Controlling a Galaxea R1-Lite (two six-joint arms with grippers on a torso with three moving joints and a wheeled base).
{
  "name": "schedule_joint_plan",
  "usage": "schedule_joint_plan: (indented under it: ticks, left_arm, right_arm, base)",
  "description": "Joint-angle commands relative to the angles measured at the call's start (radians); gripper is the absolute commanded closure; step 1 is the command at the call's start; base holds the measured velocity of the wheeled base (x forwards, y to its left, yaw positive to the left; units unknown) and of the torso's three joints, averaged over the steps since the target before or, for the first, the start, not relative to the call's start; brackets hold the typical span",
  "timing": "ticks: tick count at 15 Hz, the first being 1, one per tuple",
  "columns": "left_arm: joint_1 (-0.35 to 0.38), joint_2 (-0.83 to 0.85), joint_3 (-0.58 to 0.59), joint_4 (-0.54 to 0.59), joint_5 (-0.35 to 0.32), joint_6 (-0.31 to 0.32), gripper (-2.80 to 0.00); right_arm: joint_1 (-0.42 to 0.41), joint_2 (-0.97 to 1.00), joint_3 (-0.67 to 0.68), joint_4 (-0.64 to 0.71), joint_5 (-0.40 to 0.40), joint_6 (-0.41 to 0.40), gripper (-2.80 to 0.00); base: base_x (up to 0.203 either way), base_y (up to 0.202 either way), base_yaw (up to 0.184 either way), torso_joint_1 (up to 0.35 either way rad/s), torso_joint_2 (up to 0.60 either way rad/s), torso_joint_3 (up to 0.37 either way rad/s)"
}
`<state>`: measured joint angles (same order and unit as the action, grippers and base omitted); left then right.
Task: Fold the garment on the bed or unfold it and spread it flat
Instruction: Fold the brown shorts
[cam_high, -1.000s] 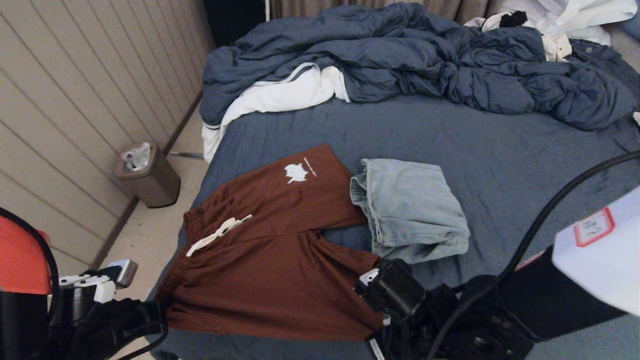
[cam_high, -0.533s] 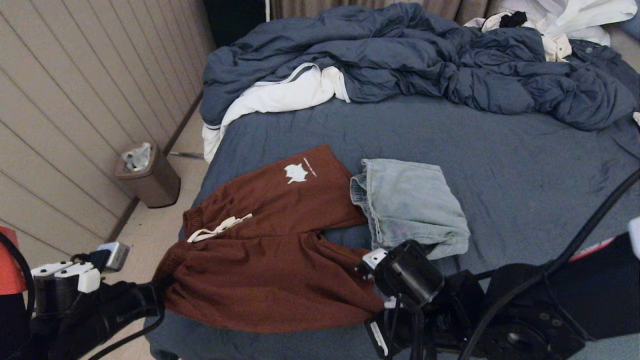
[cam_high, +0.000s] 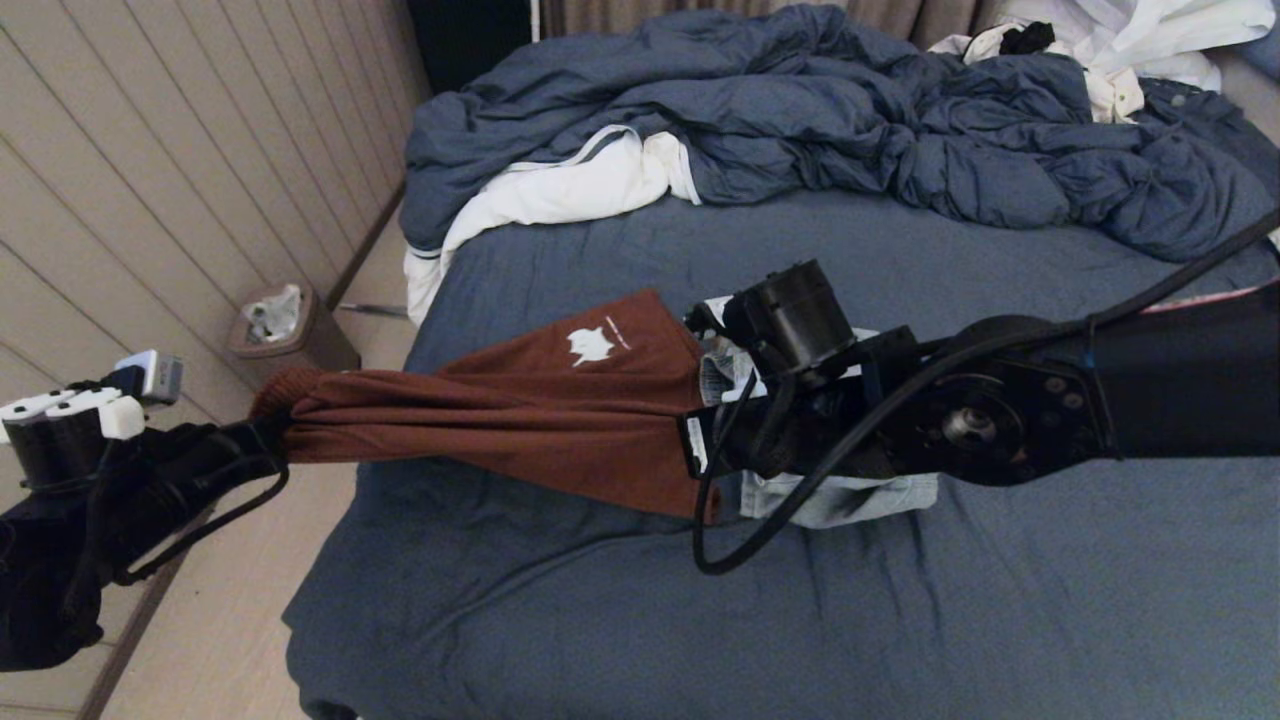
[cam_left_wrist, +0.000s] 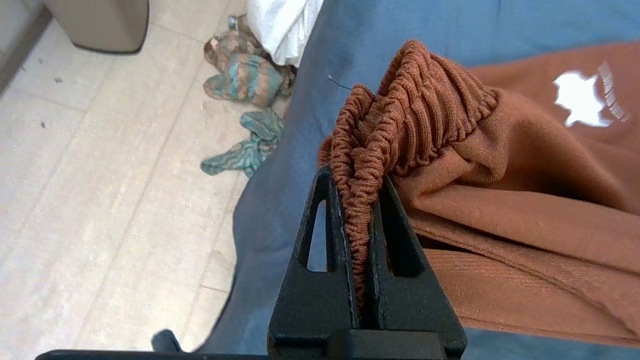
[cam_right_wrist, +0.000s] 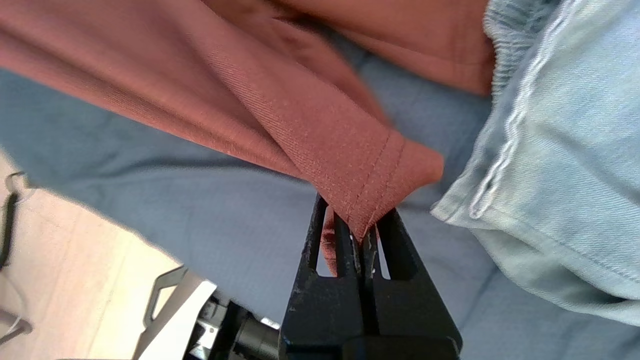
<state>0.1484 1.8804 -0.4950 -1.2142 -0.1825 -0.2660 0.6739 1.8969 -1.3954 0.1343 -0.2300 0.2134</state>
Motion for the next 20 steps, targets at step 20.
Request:
schedule_joint_plan:
  ticks: [20]
  left_arm:
    - [0.039, -0.208, 0.395, 0.123, -0.274, 0.208, 0.0]
  right_arm:
    - [0.184, -0.468, 0.389, 0.246, -0.077, 0.023, 0.0]
  base:
    - [0.0, 0.0, 0.0, 0.0, 0.0, 0.0]
